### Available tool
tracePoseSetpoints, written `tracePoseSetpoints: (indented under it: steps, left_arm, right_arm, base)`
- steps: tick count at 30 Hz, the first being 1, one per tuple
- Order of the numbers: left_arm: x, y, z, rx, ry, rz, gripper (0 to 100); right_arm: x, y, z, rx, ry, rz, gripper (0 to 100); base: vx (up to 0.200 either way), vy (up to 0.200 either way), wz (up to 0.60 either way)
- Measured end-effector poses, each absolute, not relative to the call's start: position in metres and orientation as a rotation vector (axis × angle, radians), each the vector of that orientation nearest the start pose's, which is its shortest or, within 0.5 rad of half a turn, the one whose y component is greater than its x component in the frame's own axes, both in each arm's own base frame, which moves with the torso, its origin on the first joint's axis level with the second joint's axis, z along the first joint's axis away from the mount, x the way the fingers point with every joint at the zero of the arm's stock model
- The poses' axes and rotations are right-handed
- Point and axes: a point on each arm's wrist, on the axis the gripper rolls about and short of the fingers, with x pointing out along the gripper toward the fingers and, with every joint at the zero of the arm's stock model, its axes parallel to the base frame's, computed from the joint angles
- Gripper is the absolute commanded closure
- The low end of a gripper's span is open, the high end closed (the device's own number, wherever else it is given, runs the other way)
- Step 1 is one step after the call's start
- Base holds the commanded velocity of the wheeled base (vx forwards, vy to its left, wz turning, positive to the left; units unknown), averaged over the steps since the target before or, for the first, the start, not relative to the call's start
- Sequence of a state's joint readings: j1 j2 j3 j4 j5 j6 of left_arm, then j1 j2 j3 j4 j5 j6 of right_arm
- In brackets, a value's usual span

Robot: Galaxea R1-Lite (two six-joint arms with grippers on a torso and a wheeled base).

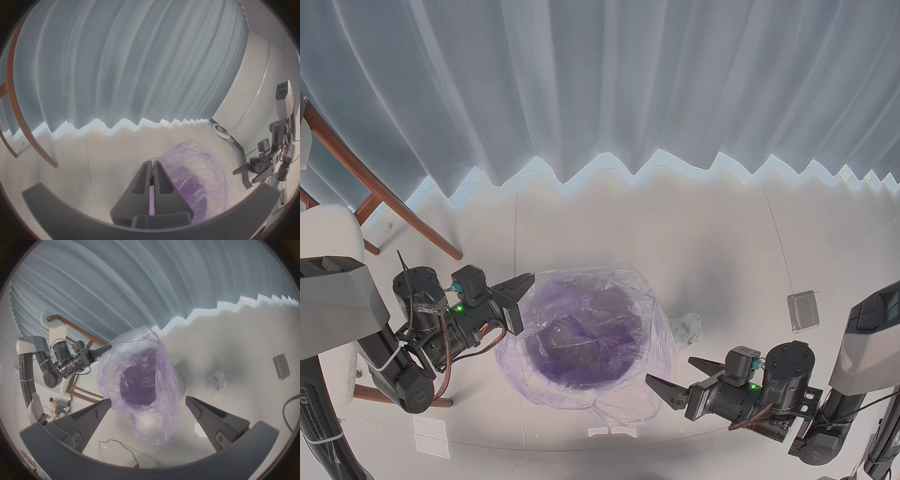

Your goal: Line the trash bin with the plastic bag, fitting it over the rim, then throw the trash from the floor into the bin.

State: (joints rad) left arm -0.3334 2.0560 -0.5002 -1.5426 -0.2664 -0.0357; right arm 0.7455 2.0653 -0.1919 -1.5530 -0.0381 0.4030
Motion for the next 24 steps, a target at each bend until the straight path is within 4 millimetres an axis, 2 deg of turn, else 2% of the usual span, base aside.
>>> tracePoseSetpoints:
  steps: [9, 17, 18, 24]
  left_arm:
    - [0.298, -0.108, 0.097, -0.038, 0.007, -0.597, 100]
    - [0.296, -0.107, 0.102, -0.064, -0.002, -0.601, 100]
    - [0.297, -0.107, 0.102, -0.065, -0.003, -0.602, 100]
    - [0.297, -0.106, 0.103, -0.069, -0.004, -0.601, 100]
  right_arm:
    - [0.223, 0.193, 0.043, 0.174, 0.312, 0.607, 0]
    - [0.25, 0.192, 0.05, 0.204, 0.238, 0.569, 0]
    - [0.251, 0.192, 0.05, 0.206, 0.237, 0.571, 100]
    - [0.253, 0.193, 0.047, 0.219, 0.256, 0.637, 100]
  base:
    - [0.0, 0.0, 0.0]
    - [0.0, 0.0, 0.0]
    - [0.0, 0.0, 0.0]
    - [0.0, 0.0, 0.0]
